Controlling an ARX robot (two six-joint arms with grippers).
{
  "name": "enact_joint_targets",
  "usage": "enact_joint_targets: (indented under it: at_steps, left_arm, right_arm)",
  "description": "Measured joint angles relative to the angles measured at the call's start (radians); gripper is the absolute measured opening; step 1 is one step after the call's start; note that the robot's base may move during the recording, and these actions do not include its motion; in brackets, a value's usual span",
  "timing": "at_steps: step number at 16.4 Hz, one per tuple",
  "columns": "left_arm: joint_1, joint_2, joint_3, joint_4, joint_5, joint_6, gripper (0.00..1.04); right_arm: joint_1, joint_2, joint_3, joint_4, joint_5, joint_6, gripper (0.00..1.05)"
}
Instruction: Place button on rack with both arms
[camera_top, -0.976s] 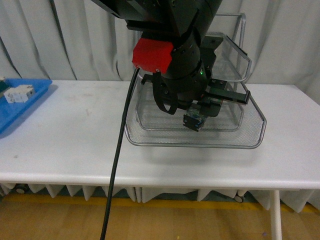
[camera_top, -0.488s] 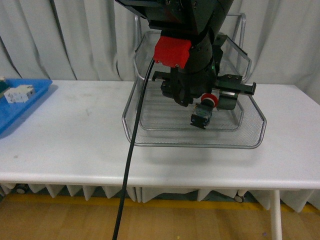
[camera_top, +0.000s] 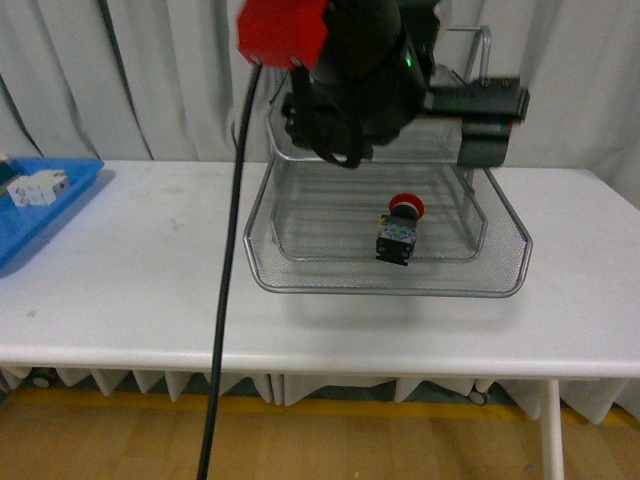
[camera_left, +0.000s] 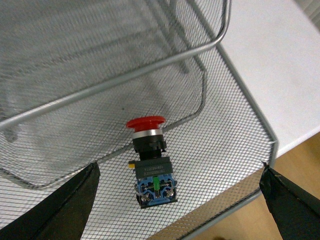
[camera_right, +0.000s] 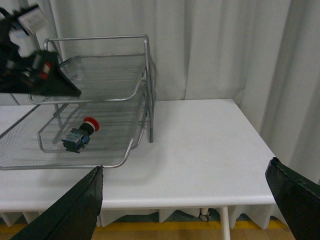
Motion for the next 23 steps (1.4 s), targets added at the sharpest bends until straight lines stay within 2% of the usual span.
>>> enact_joint_targets:
  at_steps: [3, 5, 6, 7, 8, 9, 10, 18, 23]
  left_arm:
    - [0.042, -0.247, -0.262, 0.225, 0.037, 0.005, 0.98]
    - [0.089, -0.441, -0.456, 0.294, 0.060, 0.027, 0.98]
    - [0.102, -0.552, -0.616, 0.559, -0.145, 0.061, 0.87]
    - [0.138, -0.667, -0.750, 0.698, -0.275, 0.077, 0.77]
    - [0.209, -0.812, -0.901, 0.813, -0.360, 0.086, 0.65]
    - [0.277, -0.924, -1.027, 0.887, -0.365, 0.086, 0.50]
    - [0.291, -0.977, -1.125, 0.907, -0.323, 0.087, 0.37]
    - [0.360, -1.065, -1.323, 0.931, -0.239, 0.088, 0.01]
    - [0.433, -1.223, -1.468, 0.923, -0.164, 0.091, 0.02]
  right_arm:
    - [0.000, 0.000, 0.000, 0.000, 0.000, 0.000, 0.98]
    - [0.000, 0.000, 0.000, 0.000, 0.000, 0.000, 0.98]
    - [0.000, 0.000, 0.000, 0.000, -0.001, 0.000, 0.98]
    - [0.000, 0.000, 0.000, 0.000, -0.001, 0.000, 0.98]
    - [0.000, 0.000, 0.000, 0.000, 0.000, 0.000, 0.98]
    - [0.000, 0.000, 0.000, 0.000, 0.000, 0.000, 0.98]
    - [0.000, 0.000, 0.000, 0.000, -0.002, 0.000, 0.98]
    - [0.000, 0.000, 0.000, 0.000, -0.001, 0.000, 0.98]
    - [0.000, 0.000, 0.000, 0.000, -0.001, 0.000, 0.98]
